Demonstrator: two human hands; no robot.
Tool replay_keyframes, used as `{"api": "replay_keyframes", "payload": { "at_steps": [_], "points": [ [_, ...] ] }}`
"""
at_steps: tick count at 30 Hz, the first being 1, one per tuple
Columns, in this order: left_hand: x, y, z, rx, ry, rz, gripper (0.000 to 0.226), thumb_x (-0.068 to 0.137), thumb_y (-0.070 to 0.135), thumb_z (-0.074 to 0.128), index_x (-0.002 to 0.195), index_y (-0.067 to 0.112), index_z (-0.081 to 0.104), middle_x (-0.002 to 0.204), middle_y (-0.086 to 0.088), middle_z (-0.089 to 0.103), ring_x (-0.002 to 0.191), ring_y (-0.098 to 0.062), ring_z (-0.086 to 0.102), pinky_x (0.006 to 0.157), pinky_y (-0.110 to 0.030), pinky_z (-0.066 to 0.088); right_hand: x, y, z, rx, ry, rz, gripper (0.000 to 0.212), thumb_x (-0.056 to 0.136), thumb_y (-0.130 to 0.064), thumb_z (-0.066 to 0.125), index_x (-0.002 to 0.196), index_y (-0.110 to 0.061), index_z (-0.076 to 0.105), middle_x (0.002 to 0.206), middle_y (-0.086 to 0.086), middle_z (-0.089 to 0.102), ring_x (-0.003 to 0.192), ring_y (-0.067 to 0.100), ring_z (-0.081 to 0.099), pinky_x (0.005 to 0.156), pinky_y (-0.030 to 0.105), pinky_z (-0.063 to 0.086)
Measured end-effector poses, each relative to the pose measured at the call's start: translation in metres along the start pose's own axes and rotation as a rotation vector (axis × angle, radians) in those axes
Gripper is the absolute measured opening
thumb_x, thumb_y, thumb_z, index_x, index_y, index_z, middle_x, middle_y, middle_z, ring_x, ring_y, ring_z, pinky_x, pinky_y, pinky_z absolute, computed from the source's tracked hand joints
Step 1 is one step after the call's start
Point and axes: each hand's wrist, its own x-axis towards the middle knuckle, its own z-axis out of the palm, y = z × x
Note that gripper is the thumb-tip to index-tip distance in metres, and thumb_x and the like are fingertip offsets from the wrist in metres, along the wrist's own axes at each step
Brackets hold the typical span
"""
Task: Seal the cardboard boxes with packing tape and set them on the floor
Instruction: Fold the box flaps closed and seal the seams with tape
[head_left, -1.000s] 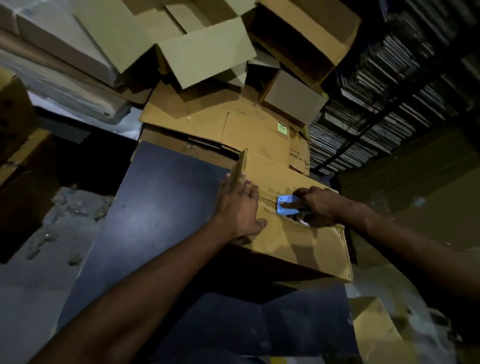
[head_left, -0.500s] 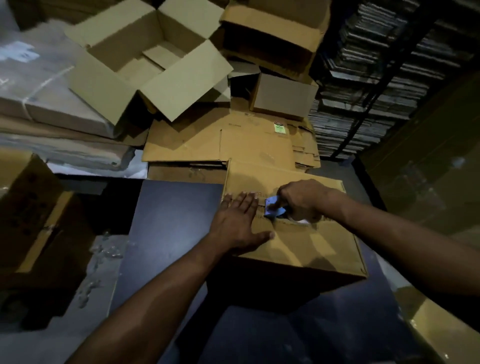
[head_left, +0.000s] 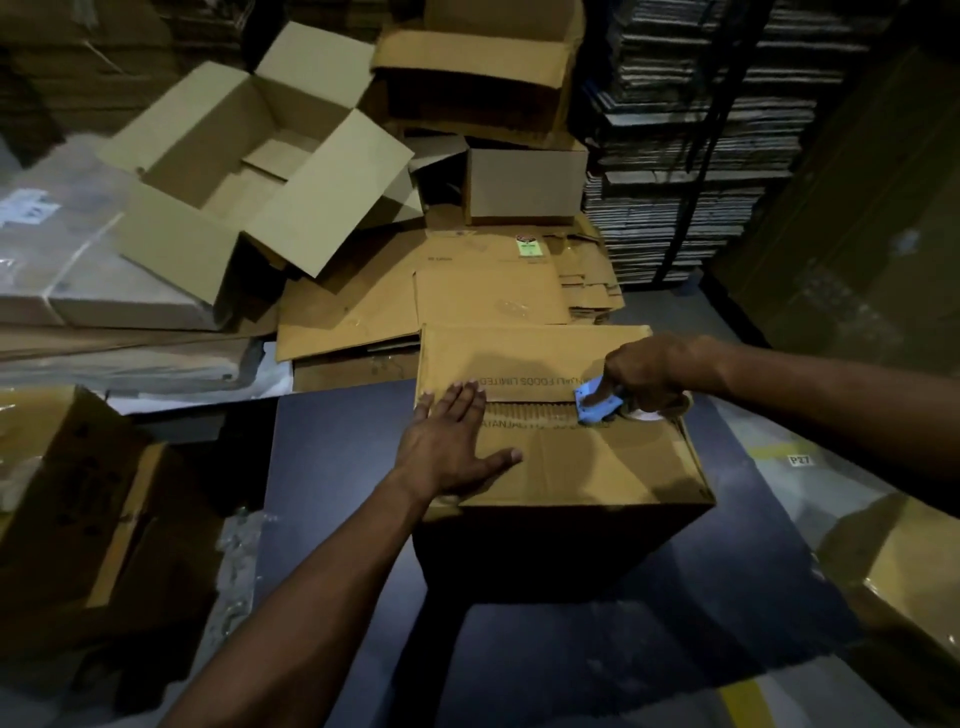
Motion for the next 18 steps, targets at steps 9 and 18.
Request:
{"api": "replay_keyframes", "payload": {
  "at_steps": [9,18],
  "points": [
    [0.003,0.068,-0.007,-0.041,-0.004,-0.141,0.119,0.083,0.095,0.012,0.166,0.01,-0.001,0.174,-0.007,-0.007,0.16,-0.021,-0.011,0.125,-0.059,-0.009,-0.002,0.005,0.019,0.195,0.192,0.111,0.036,0.099,-0.035,0.059,0.134,-0.029,0.061,0.122,0.004,0.061,0.112,0.03,0.059,0.083,0.039,0.05],
    [0.009,0.081,-0.004,-0.033,0.026,-0.256,0.107,0.085,0.095,0.014,0.167,0.028,0.006,0.174,0.007,-0.002,0.16,-0.013,-0.004,0.127,-0.053,-0.006,-0.014,0.008,0.0,0.103,0.179,-0.131,0.053,0.1,-0.052,0.055,0.148,-0.031,0.046,0.13,0.002,0.052,0.115,0.023,0.054,0.082,0.034,0.044]
  ]
}}
